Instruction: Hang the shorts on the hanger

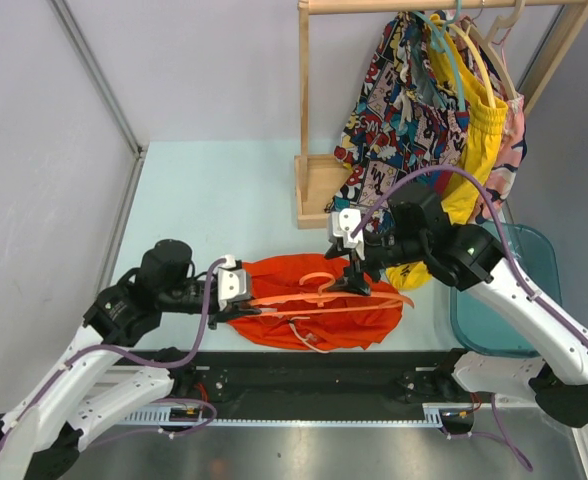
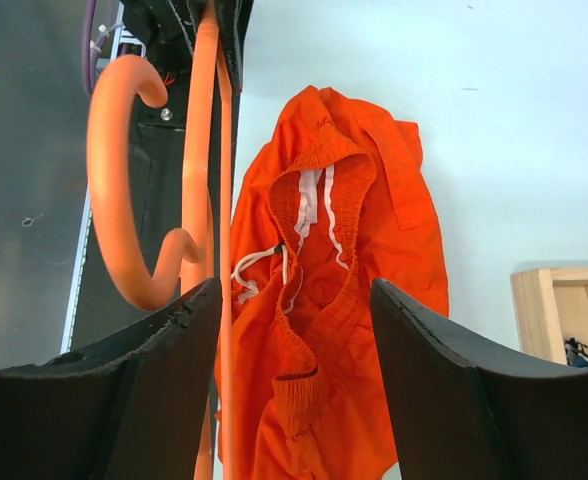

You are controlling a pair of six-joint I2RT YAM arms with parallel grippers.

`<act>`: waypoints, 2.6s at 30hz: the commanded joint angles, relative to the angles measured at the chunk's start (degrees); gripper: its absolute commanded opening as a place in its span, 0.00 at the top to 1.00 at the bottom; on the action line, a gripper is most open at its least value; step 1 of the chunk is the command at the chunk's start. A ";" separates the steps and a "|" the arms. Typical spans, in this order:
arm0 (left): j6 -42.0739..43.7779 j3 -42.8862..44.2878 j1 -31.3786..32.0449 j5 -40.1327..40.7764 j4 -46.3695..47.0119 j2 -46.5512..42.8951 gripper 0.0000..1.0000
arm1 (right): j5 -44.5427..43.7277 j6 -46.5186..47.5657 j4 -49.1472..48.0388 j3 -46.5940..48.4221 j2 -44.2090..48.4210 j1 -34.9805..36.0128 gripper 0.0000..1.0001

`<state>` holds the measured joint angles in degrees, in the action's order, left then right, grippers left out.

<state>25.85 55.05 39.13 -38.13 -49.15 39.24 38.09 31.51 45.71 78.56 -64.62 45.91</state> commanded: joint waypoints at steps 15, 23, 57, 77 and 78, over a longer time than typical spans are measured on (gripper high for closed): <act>0.52 -1.44 -2.84 -6.52 5.55 3.65 1.00 | -3.72 0.22 6.41 -1.40 3.99 -0.21 0.19; -2.46 -0.20 -3.01 -6.34 6.69 3.38 1.00 | -4.86 1.71 3.86 -3.24 0.20 1.81 0.39; 31.80 -5.12 -22.26 -2.04 0.89 31.68 0.34 | -11.28 -2.33 7.72 -9.83 -1.11 -2.58 1.00; 38.84 -10.04 -22.44 -4.85 -2.70 19.92 0.81 | -6.36 2.42 4.21 -9.83 -8.42 -4.25 1.00; 39.36 -10.05 -22.44 -5.02 -3.32 19.21 0.81 | -5.92 2.59 3.25 -9.75 -8.33 -4.25 1.00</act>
<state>60.05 45.71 17.02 -39.53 -49.08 61.28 29.04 32.91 53.32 67.90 -72.88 42.06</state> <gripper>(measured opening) 0.195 0.123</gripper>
